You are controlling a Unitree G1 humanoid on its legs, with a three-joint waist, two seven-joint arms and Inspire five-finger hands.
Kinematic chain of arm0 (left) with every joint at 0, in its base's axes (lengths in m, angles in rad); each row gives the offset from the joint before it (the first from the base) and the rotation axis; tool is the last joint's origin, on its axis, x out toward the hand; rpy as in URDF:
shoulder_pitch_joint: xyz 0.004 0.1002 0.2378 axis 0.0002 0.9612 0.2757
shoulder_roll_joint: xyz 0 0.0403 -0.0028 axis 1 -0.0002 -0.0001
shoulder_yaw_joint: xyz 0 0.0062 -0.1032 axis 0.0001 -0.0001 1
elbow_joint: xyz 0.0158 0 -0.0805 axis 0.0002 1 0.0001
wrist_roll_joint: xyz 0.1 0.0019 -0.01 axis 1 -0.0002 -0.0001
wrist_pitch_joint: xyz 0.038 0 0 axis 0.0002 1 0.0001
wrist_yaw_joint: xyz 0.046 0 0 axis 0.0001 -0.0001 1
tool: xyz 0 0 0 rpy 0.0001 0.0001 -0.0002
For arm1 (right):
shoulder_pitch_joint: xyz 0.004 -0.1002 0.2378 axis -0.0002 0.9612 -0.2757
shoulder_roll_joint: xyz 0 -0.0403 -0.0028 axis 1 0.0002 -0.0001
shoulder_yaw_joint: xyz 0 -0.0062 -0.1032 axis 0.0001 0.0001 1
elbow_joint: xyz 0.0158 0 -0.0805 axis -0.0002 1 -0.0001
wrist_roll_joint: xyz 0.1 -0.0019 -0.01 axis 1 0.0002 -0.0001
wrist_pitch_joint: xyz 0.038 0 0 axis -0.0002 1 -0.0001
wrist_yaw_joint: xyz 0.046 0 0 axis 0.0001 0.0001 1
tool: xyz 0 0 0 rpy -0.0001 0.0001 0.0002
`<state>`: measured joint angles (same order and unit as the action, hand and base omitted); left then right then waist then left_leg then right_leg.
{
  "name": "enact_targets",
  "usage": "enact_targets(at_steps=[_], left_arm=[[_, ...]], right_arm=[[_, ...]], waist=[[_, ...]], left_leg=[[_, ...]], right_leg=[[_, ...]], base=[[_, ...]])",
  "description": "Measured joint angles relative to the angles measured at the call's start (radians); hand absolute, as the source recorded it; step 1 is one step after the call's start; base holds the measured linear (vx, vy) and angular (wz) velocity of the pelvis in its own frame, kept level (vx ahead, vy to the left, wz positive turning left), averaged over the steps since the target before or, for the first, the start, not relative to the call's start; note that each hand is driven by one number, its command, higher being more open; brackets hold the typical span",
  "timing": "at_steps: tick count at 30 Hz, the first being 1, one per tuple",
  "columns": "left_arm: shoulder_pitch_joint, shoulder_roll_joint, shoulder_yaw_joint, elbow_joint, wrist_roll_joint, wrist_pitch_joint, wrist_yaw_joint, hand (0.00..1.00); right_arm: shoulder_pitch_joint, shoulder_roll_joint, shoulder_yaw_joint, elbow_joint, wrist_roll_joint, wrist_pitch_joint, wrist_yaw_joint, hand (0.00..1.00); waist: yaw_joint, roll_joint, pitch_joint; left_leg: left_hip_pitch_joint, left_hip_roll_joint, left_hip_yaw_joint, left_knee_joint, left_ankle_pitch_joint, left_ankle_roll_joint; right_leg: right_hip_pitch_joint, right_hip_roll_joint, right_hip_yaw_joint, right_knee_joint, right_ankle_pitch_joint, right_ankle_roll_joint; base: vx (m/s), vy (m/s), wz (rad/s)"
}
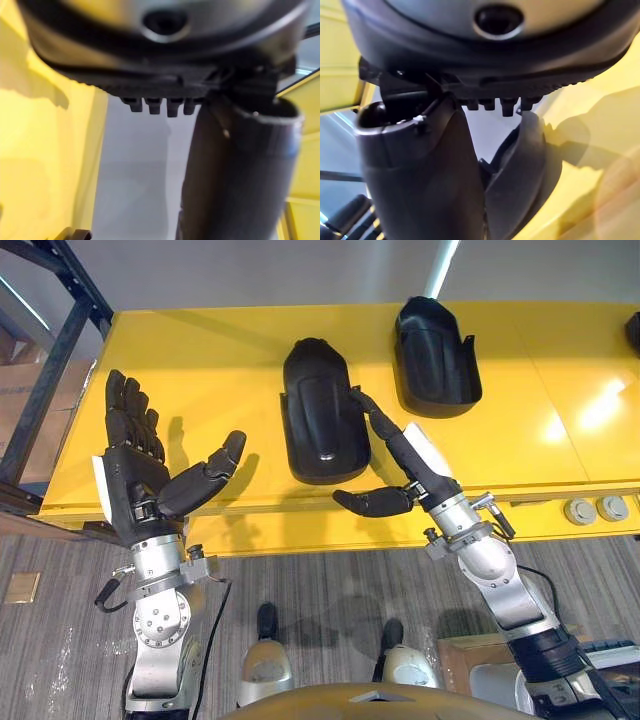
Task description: Walk over and take three plastic housings, then place them on the shelf
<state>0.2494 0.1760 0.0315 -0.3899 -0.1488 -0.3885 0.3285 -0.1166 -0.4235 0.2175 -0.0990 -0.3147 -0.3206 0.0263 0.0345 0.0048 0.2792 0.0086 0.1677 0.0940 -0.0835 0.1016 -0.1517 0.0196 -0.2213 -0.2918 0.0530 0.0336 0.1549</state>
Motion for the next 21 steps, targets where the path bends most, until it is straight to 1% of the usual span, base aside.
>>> enact_targets(at_steps=[4,6,7,8,11,14,18,21], left_arm=[[0.001,-0.001,-0.023,0.001,0.000,0.000,0.009,1.00],[0.002,-0.001,-0.025,0.004,0.000,0.000,0.015,1.00],[0.002,-0.001,-0.025,0.010,0.000,0.000,0.018,1.00],[0.002,-0.001,-0.025,0.020,0.000,0.000,0.020,1.00],[0.003,-0.003,-0.027,0.035,0.000,0.000,0.019,1.00],[0.003,-0.003,-0.027,0.035,0.000,0.000,0.019,1.00],[0.004,-0.008,-0.026,0.035,-0.001,0.000,0.018,1.00],[0.004,-0.013,-0.028,0.035,-0.001,0.000,0.009,1.00]], right_arm=[[-0.026,0.006,0.010,0.060,-0.064,0.012,-0.073,1.00],[-0.026,0.006,0.013,0.066,-0.075,0.017,-0.109,1.00],[-0.027,0.007,0.016,0.066,-0.081,0.022,-0.123,1.00],[-0.036,0.009,0.019,0.070,-0.109,0.027,-0.142,1.00],[-0.082,0.022,0.029,0.109,-0.113,0.039,-0.188,1.00],[-0.126,0.047,0.029,0.156,-0.114,0.059,-0.218,1.00],[-0.166,0.048,0.031,0.196,-0.137,0.067,-0.245,1.00],[-0.197,0.048,0.039,0.226,-0.150,0.070,-0.265,1.00]], waist=[[0.009,0.013,0.008],[0.014,0.017,0.012],[0.014,0.018,0.012],[0.013,0.022,0.016],[0.012,0.024,0.018],[0.017,0.023,0.019],[0.023,0.022,0.021],[0.026,0.023,0.022]], left_leg=[[-0.001,0.000,-0.016,0.000,0.005,0.001],[-0.002,0.001,-0.023,0.000,0.008,0.001],[-0.002,0.001,-0.025,-0.001,0.009,0.001],[-0.004,0.001,-0.028,-0.001,0.011,0.001],[-0.020,0.001,-0.041,-0.001,0.020,0.002],[-0.032,0.001,-0.053,0.000,0.028,0.002],[-0.035,0.001,-0.063,0.000,0.034,0.002],[-0.037,0.001,-0.069,0.000,0.039,0.003]], right_leg=[[0.001,-0.001,-0.009,0.019,-0.014,-0.009],[0.000,-0.002,-0.013,0.032,-0.026,-0.006],[0.000,-0.002,-0.014,0.036,-0.034,-0.012],[-0.001,-0.002,-0.016,0.038,-0.035,-0.011],[-0.009,-0.002,-0.025,0.038,-0.037,-0.010],[-0.018,-0.002,-0.033,0.046,-0.035,-0.010],[-0.018,-0.002,-0.040,0.056,-0.035,-0.009],[-0.018,-0.003,-0.046,0.062,-0.040,-0.015]], base=[[-0.01,-0.010,0.09],[-0.03,-0.016,0.09],[-0.04,-0.018,0.09],[-0.04,-0.012,0.07],[-0.04,-0.010,0.10],[-0.01,-0.009,0.12],[-0.02,-0.010,0.07],[-0.04,-0.008,0.05]])
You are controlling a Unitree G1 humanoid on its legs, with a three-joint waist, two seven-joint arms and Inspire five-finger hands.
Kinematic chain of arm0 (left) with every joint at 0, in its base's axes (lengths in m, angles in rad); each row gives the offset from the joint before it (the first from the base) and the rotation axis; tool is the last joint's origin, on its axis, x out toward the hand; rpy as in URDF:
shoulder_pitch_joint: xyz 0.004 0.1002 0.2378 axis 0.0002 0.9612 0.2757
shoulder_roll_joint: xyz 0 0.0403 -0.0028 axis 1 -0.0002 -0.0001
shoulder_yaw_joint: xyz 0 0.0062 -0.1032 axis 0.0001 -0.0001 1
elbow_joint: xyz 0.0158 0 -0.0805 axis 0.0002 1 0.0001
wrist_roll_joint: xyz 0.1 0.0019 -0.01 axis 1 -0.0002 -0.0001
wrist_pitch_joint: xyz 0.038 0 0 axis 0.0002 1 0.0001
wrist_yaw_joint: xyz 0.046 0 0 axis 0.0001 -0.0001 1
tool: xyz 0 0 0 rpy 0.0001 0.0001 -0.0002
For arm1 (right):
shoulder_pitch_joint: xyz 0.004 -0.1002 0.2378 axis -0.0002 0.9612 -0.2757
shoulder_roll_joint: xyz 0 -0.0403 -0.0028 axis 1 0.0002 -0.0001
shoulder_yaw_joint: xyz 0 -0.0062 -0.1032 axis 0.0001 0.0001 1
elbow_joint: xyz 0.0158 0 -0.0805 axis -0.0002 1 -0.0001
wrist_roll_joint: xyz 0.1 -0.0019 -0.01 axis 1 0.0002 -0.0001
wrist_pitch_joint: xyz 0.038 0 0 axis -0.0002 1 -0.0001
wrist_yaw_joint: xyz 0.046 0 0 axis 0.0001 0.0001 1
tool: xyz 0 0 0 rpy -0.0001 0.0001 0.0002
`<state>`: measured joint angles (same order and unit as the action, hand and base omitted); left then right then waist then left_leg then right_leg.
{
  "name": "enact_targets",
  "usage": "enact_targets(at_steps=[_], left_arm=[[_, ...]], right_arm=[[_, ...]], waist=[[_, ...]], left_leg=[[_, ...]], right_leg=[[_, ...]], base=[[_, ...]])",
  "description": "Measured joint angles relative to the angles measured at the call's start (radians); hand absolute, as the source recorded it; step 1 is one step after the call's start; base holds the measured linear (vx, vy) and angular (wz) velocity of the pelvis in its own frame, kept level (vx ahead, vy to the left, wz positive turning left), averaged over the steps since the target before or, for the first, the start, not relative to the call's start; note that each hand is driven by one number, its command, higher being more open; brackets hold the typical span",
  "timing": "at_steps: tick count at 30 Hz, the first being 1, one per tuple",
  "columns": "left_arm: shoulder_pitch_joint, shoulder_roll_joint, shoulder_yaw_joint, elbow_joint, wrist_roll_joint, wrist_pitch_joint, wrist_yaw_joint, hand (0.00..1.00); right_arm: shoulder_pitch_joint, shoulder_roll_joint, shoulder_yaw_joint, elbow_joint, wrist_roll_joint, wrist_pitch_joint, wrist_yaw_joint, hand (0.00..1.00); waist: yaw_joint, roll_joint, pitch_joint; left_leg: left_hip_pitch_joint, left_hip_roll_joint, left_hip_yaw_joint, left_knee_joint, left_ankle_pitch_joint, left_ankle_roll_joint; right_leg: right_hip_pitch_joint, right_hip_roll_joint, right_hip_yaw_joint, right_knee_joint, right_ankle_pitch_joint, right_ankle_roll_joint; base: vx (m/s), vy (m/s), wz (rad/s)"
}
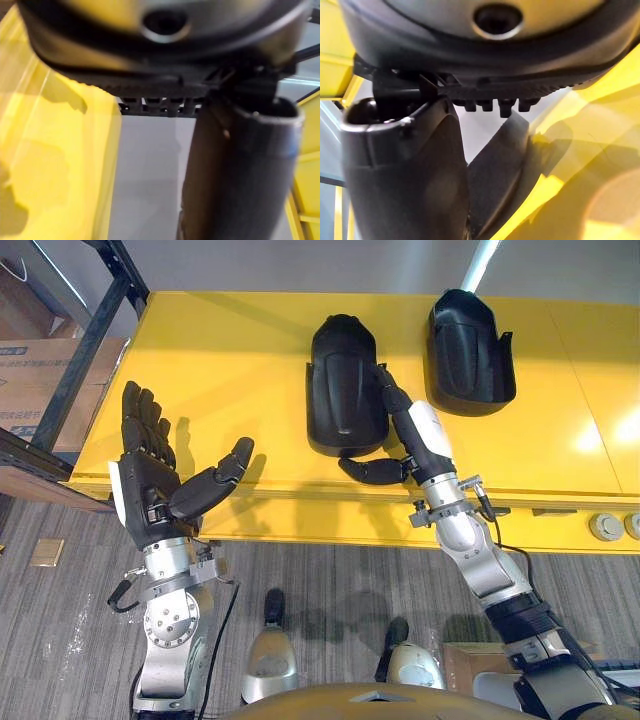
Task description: Walk over and take three plastic housings, then place them on the shelf
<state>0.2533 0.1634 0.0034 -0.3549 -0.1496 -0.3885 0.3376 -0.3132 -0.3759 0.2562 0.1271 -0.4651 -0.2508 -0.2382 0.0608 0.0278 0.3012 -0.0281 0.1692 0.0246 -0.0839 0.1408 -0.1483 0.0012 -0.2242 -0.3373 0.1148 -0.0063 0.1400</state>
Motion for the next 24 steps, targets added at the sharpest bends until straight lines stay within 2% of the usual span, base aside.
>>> enact_targets(at_steps=[8,21,24], left_arm=[[0.000,0.000,-0.001,0.000,0.000,0.000,-0.023,1.00],[-0.001,0.000,-0.031,0.000,-0.001,0.003,-0.052,1.00],[-0.002,0.000,-0.038,0.000,-0.003,0.003,-0.060,1.00]], right_arm=[[-0.043,-0.001,0.009,0.041,-0.001,0.005,-0.034,1.00],[-0.196,-0.030,0.030,0.188,-0.039,0.005,-0.040,1.00],[-0.219,-0.065,0.049,0.194,-0.040,0.005,-0.049,1.00]], waist=[[0.016,0.002,0.004],[0.023,0.004,0.006],[0.030,0.014,0.013]], left_leg=[[-0.007,0.000,-0.006,0.000,0.007,0.004],[-0.016,-0.001,-0.022,0.000,0.022,0.003],[-0.017,-0.001,-0.024,0.000,0.026,0.004]], right_leg=[[-0.002,0.000,-0.002,0.001,-0.001,-0.001],[0.000,0.000,-0.016,0.007,0.004,0.004],[0.001,0.000,-0.016,0.007,0.006,0.006]], base=[[-0.03,-0.005,0.03],[-0.02,-0.006,0.03],[-0.04,-0.001,0.02]])
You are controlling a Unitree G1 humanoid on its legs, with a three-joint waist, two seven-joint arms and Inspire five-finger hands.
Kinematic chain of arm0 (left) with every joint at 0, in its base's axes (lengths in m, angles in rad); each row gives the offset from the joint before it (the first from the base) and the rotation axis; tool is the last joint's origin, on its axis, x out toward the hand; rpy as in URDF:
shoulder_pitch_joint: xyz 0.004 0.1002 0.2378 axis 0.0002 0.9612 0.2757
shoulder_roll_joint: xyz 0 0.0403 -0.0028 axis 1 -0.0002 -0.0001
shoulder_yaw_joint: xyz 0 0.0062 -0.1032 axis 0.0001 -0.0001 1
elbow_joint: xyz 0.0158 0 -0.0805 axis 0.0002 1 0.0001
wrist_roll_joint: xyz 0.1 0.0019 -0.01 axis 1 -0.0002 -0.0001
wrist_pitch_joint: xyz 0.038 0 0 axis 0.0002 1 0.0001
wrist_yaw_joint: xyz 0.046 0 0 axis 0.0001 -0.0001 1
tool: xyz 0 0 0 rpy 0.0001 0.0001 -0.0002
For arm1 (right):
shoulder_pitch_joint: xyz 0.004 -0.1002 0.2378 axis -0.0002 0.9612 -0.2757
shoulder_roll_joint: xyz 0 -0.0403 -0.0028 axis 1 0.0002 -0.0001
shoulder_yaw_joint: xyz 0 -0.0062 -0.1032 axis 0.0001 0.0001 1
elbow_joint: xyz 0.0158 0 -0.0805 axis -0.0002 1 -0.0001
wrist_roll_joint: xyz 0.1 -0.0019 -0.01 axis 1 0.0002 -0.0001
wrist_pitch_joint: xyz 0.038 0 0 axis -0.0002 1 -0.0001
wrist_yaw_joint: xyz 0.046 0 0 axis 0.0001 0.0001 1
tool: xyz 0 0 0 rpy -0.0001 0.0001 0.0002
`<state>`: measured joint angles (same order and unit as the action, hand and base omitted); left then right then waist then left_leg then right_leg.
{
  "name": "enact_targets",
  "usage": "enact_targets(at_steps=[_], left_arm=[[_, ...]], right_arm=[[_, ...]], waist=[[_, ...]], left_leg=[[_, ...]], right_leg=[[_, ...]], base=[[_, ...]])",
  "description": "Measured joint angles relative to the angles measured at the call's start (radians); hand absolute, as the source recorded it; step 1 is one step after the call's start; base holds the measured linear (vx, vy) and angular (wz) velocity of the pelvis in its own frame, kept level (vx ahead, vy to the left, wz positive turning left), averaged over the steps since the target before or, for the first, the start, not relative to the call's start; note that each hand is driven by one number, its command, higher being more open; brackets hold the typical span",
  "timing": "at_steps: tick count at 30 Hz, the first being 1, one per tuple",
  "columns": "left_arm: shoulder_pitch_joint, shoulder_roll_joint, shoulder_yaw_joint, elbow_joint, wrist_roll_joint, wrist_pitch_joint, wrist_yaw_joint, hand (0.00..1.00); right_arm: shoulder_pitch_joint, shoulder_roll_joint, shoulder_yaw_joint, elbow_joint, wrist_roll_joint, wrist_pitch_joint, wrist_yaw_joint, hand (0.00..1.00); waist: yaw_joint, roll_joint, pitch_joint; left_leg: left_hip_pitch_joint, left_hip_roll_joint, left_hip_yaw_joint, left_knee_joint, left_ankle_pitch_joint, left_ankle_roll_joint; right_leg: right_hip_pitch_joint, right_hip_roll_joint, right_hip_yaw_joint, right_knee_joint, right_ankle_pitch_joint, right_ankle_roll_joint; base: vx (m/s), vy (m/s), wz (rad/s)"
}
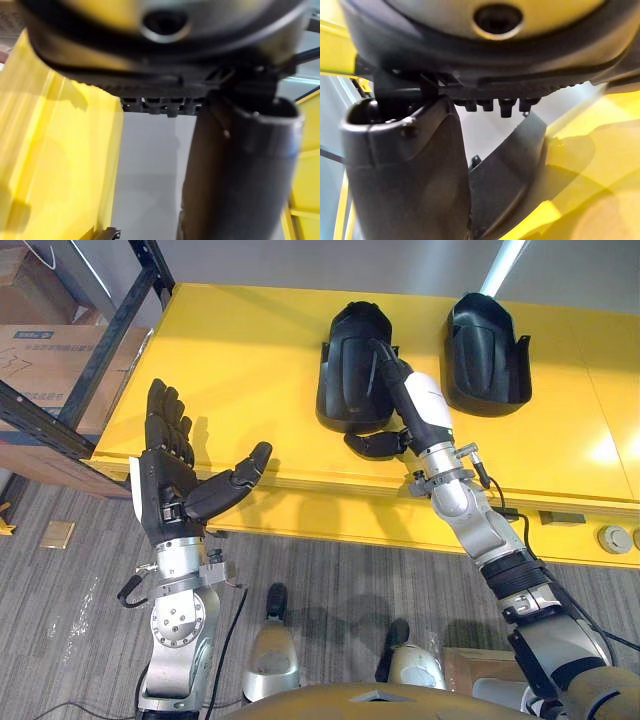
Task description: Walk over and take three plastic housings, then place them on the shelf
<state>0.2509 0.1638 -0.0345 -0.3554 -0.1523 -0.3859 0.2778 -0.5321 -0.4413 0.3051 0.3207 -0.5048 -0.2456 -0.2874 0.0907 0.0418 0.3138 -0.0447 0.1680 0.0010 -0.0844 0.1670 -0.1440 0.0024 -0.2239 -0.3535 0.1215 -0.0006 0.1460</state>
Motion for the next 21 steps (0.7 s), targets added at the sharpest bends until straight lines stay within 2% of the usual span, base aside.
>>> enact_targets(at_steps=[9,11,14,15,16,19,21], left_arm=[[0.000,0.001,-0.007,0.000,-0.003,0.000,-0.019,1.00],[0.001,0.002,-0.008,0.000,-0.003,0.000,-0.021,1.00],[0.011,0.005,-0.006,0.000,-0.008,0.000,-0.020,1.00],[0.018,0.005,-0.005,0.000,-0.010,0.000,-0.020,1.00],[0.033,0.008,-0.005,0.000,-0.016,0.000,-0.020,1.00],[0.045,0.014,-0.003,0.000,-0.035,0.000,-0.019,1.00],[0.069,0.015,0.011,0.000,-0.038,-0.001,-0.020,1.00]], right_arm=[[-0.028,-0.034,0.001,0.010,-0.002,-0.006,-0.006,1.00],[-0.001,-0.058,-0.009,-0.060,-0.001,-0.005,-0.003,1.00],[0.123,-0.113,-0.106,-0.345,0.002,-0.023,0.021,1.00],[0.142,-0.119,-0.126,-0.386,0.002,-0.029,0.031,1.00],[0.179,-0.132,-0.162,-0.462,0.003,-0.032,0.049,1.00],[0.287,-0.166,-0.270,-0.592,0.073,-0.054,0.092,1.00],[0.344,-0.172,-0.322,-0.624,0.129,-0.054,0.127,1.00]], waist=[[0.014,0.005,0.002],[0.013,0.005,0.002],[0.006,0.004,0.002],[0.001,0.002,0.002],[-0.013,-0.001,0.000],[-0.026,-0.008,-0.002],[-0.043,-0.023,-0.017]], left_leg=[[-0.001,0.000,-0.003,0.000,0.003,-0.001],[-0.001,0.000,-0.002,0.000,0.003,-0.001],[0.011,0.000,0.020,-0.001,0.003,-0.002],[0.019,0.000,0.028,-0.001,0.003,-0.002],[0.030,0.001,0.048,-0.003,0.003,-0.002],[0.051,0.012,0.094,-0.005,-0.009,-0.008],[0.054,0.021,0.120,-0.005,-0.023,-0.009]], right_leg=[[0.002,0.000,-0.001,0.000,0.007,0.010],[0.002,0.000,-0.001,0.000,0.008,0.010],[0.005,0.000,0.010,-0.001,0.011,0.011],[0.008,0.000,0.015,-0.001,0.011,0.011],[0.017,0.000,0.021,-0.003,0.011,0.011],[0.019,0.008,0.051,-0.013,0.014,0.009],[0.019,0.021,0.071,-0.041,0.021,0.011]], base=[[0.00,0.000,0.00],[0.00,0.000,0.00],[0.01,0.002,-0.08],[0.01,0.010,-0.18],[0.00,0.010,-0.15],[-0.04,0.009,-0.33],[-0.04,-0.007,-0.39]])
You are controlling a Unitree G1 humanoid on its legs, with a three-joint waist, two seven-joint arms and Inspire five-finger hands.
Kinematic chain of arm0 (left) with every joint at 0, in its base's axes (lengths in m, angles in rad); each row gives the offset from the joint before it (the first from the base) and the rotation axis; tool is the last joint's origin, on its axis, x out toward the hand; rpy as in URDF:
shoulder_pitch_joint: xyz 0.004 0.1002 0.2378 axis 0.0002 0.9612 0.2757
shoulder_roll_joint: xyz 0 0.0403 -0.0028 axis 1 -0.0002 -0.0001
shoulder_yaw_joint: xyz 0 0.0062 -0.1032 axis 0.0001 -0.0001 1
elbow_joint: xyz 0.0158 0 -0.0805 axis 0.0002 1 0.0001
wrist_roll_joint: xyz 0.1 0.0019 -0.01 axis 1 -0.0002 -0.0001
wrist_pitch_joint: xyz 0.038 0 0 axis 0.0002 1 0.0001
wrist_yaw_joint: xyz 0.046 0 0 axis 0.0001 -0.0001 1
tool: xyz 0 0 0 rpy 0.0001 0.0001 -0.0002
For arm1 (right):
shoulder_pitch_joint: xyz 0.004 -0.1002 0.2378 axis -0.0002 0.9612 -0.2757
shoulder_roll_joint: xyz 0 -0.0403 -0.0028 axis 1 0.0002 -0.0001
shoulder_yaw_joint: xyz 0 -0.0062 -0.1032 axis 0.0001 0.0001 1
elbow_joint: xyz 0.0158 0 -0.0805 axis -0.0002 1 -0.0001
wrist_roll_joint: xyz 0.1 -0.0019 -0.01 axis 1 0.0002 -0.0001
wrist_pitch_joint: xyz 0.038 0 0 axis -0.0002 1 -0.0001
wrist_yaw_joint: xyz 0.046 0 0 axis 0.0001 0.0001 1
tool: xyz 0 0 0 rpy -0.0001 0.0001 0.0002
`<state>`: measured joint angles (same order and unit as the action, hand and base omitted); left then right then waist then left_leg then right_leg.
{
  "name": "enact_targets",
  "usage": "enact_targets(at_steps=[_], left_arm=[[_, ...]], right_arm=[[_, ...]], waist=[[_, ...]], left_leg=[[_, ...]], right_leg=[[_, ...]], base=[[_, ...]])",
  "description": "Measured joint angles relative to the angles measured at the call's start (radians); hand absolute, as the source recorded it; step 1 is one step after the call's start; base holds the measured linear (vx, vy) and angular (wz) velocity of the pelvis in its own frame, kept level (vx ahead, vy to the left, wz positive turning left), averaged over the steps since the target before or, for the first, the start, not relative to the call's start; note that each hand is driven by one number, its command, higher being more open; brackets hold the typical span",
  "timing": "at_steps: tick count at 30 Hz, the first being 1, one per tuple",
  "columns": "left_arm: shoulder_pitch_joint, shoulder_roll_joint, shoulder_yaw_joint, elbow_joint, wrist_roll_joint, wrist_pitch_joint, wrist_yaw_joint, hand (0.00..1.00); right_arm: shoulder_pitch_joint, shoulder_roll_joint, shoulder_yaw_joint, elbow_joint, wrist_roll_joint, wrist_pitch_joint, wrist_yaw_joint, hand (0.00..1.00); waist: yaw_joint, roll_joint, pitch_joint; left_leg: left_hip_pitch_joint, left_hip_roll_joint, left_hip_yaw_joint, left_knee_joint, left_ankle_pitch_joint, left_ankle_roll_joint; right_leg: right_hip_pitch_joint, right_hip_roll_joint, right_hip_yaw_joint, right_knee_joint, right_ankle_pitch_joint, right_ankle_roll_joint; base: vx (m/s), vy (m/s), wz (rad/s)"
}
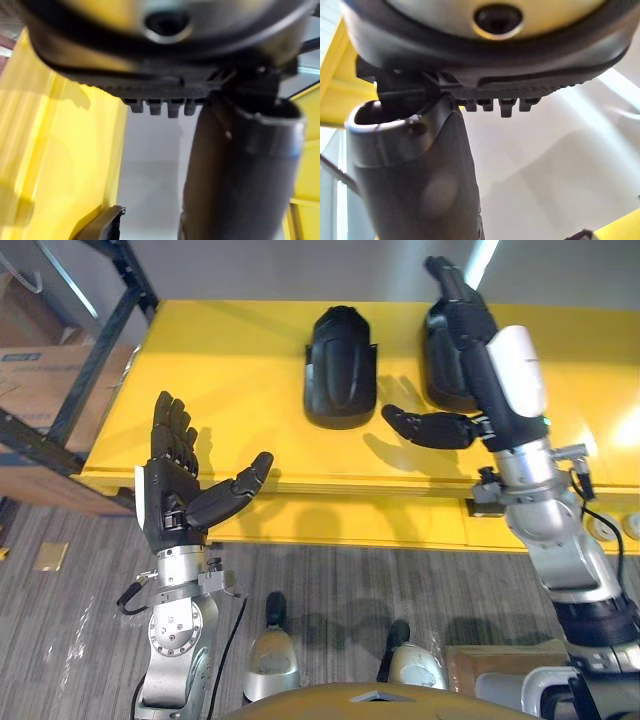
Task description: Walk over and take three plastic housings, then place them on the shelf
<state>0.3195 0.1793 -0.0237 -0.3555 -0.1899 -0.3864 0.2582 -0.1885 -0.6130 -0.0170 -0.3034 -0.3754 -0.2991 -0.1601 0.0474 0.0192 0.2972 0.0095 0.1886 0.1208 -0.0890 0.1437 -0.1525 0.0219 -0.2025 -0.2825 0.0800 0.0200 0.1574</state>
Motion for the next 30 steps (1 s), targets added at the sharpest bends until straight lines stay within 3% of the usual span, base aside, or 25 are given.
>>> enact_targets(at_steps=[4,10,17,30], left_arm=[[0.009,0.028,0.001,0.000,-0.004,0.000,-0.005,1.00],[0.003,0.056,0.006,0.000,-0.005,0.001,-0.034,1.00],[0.004,0.091,0.011,0.003,-0.039,0.002,-0.050,1.00],[-0.002,0.115,0.021,0.048,-0.047,0.021,-0.091,1.00]], right_arm=[[0.107,-0.014,-0.129,-0.010,0.117,0.024,0.090,1.00],[0.134,-0.132,-0.115,0.053,0.196,0.118,0.281,1.00],[0.035,-0.249,-0.037,0.235,0.211,0.182,0.342,1.00],[-0.205,-0.305,0.132,0.499,0.239,0.176,0.384,1.00]], waist=[[-0.032,-0.032,-0.020],[-0.049,-0.034,-0.048],[-0.024,-0.035,-0.062],[0.007,-0.043,-0.078]], left_leg=[[0.015,0.007,0.045,0.000,-0.002,0.004],[0.035,0.008,0.060,0.000,-0.007,-0.003],[0.033,0.007,0.060,0.000,-0.008,-0.003],[0.016,0.006,0.024,0.000,0.003,-0.002]], right_leg=[[0.000,0.017,0.059,-0.035,0.026,0.009],[0.012,0.018,0.070,-0.036,0.032,0.006],[0.016,0.018,0.068,-0.047,0.035,0.005],[0.023,0.018,0.035,-0.048,0.039,0.002]], base=[[0.01,-0.002,-0.28],[0.02,0.002,-0.07],[0.00,0.000,0.00],[-0.01,-0.003,0.07]])
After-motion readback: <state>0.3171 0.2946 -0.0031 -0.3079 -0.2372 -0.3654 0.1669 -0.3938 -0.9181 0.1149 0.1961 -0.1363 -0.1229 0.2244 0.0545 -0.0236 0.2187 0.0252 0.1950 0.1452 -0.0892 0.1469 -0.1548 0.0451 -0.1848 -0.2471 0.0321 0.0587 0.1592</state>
